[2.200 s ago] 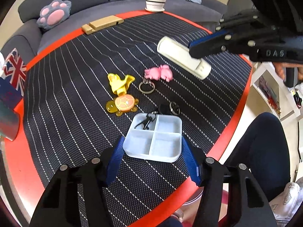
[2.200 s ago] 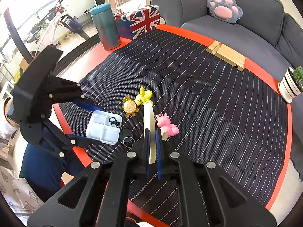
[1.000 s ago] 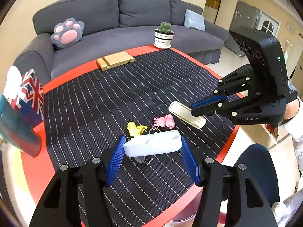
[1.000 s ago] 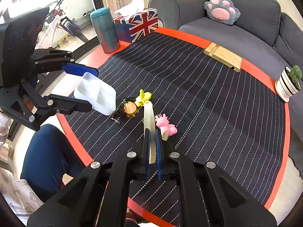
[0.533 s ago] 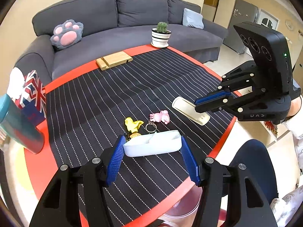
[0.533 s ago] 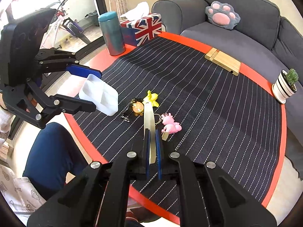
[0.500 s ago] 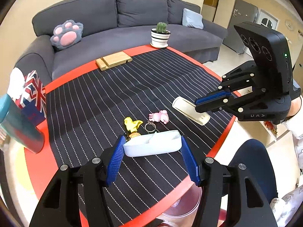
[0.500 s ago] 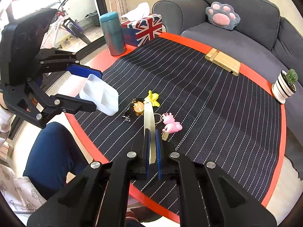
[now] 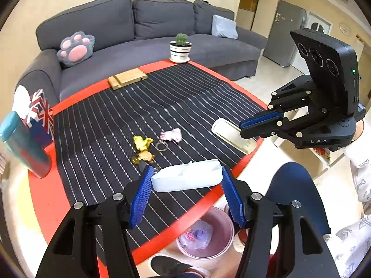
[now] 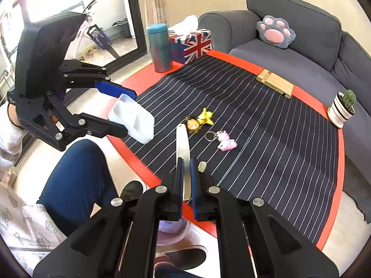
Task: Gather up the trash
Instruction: 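Carry the tray with the left gripper while the right drops the stick into the bin, then lower the white tray over the bin and open the left gripper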
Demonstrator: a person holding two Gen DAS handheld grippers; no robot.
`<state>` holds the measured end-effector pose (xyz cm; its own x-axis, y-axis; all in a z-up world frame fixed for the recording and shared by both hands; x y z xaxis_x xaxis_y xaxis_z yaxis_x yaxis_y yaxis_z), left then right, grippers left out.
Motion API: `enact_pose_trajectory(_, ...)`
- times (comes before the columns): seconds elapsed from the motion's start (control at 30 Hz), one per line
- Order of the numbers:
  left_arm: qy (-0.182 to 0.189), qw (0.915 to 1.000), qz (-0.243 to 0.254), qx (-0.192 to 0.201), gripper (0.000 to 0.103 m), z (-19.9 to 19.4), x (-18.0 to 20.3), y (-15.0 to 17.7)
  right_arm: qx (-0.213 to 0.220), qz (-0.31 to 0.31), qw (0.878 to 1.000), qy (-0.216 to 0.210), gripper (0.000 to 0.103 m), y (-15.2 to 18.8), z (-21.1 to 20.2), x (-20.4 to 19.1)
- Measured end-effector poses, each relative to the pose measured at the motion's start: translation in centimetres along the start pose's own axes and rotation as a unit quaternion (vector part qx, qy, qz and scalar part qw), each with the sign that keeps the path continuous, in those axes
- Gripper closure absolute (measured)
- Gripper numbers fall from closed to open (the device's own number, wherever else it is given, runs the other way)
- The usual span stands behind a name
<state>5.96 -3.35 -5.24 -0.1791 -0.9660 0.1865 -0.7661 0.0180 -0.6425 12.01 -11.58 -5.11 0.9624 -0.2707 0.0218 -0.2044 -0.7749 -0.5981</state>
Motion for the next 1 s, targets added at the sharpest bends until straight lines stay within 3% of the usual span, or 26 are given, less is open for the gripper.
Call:
enact_pose_trajectory(0.4,0.015,0.9999,0.006,0.002,0.045,-1.2,3.0,3.0,0.005,-0.001,1.0,-0.025,0.098,3.8,-1.9,-3.9)
enact_pose_trajectory(0.9,0.022,0.9997,-0.003,0.001,0.045,-1.9,3.6,4.8,-0.013,0.002,0.998,-0.062,0.096,6.2,-0.6,-6.4)
enact_pose_trajectory(0.93,0.022,0.9998,-0.003,0.001,0.045,-1.9,3.5,4.8,-0.012,0.003,0.998,-0.06,0.092,6.1,-0.6,-6.3)
enact_pose_trajectory(1.0,0.022,0.9997,-0.003,0.0,0.045,-1.9,3.6,4.8,-0.014,0.005,0.999,-0.048,0.051,6.1,-0.5,-6.1)
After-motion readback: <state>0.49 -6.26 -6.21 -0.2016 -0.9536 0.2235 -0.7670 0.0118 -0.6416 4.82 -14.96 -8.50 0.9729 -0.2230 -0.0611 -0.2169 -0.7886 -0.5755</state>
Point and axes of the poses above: each gripper's, at about its wrist camera, not at the fingertips, and z roughly the way its jaws point, x to its right, y to its underside, the point moved 7 cm from there along z, roughly the way its jaws point, and after that the axes turned 6 degrees about y, right-handed, at the moved point
